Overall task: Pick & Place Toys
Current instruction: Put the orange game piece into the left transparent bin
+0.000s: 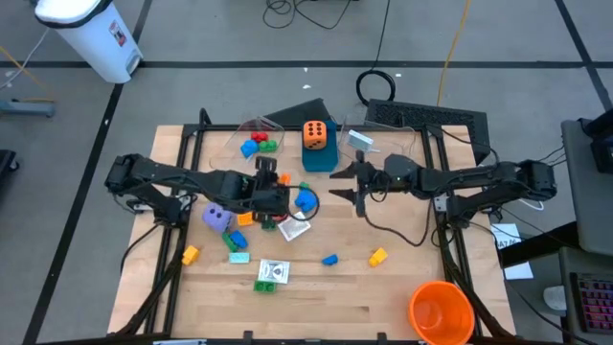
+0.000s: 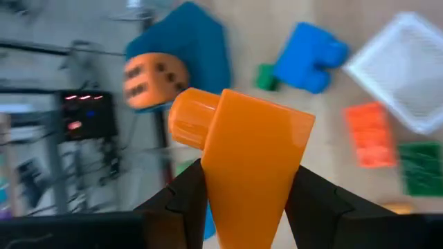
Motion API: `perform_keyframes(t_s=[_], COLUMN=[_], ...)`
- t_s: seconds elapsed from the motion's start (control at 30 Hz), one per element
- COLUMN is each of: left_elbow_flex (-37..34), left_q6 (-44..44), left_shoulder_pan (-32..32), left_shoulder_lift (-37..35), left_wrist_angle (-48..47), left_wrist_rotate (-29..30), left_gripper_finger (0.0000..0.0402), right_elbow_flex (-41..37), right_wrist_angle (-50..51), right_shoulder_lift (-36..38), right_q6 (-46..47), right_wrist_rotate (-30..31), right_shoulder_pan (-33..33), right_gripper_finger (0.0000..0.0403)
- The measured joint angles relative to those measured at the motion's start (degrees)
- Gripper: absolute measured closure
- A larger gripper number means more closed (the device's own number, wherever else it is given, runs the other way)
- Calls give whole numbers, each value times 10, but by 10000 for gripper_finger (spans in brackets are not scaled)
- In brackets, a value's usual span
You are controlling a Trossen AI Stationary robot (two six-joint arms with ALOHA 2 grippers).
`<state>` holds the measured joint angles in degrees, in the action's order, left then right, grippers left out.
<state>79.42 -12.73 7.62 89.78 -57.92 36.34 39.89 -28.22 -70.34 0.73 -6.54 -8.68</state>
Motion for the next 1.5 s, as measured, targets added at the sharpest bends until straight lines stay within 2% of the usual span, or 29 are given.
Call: perform_keyframes(t_s=[0.13,0.2,0.33,0.53,0.63,0.8,1.0,1.13,1.3,1.5], left_elbow_flex=[0,0,0,0,0,0,0,0,-1,-1], left_q6=[-35,-65,-135,-212,-233,-236,-273,-302,-317,-326], left_shoulder_pan=[-14,-17,-27,-45,-52,-66,-70,-68,-69,-67], left_shoulder_lift=[0,0,2,3,3,9,40,67,81,82], left_wrist_angle=[50,84,166,251,277,307,360,387,402,410], left_wrist_rotate=[38,57,61,61,55,-1,-8,2,14,77], left_gripper_finger=[236,236,250,246,237,251,245,234,251,245], right_elbow_flex=[-47,-62,-66,-66,-66,-66,-66,-66,-66,-66], right_wrist_angle=[-146,-178,-193,-235,-260,-279,-307,-306,-286,-291], right_shoulder_lift=[-23,-30,-51,-80,-91,-93,-93,-93,-93,-93], right_q6=[76,112,157,179,186,195,194,195,182,161], right_wrist_rotate=[-42,-57,-96,-101,-101,-102,-102,-100,-76,-68], right_shoulder_pan=[-39,-59,-85,-89,-89,-84,-64,-62,-63,-63], right_gripper_finger=[202,202,202,202,202,202,201,201,201,201])
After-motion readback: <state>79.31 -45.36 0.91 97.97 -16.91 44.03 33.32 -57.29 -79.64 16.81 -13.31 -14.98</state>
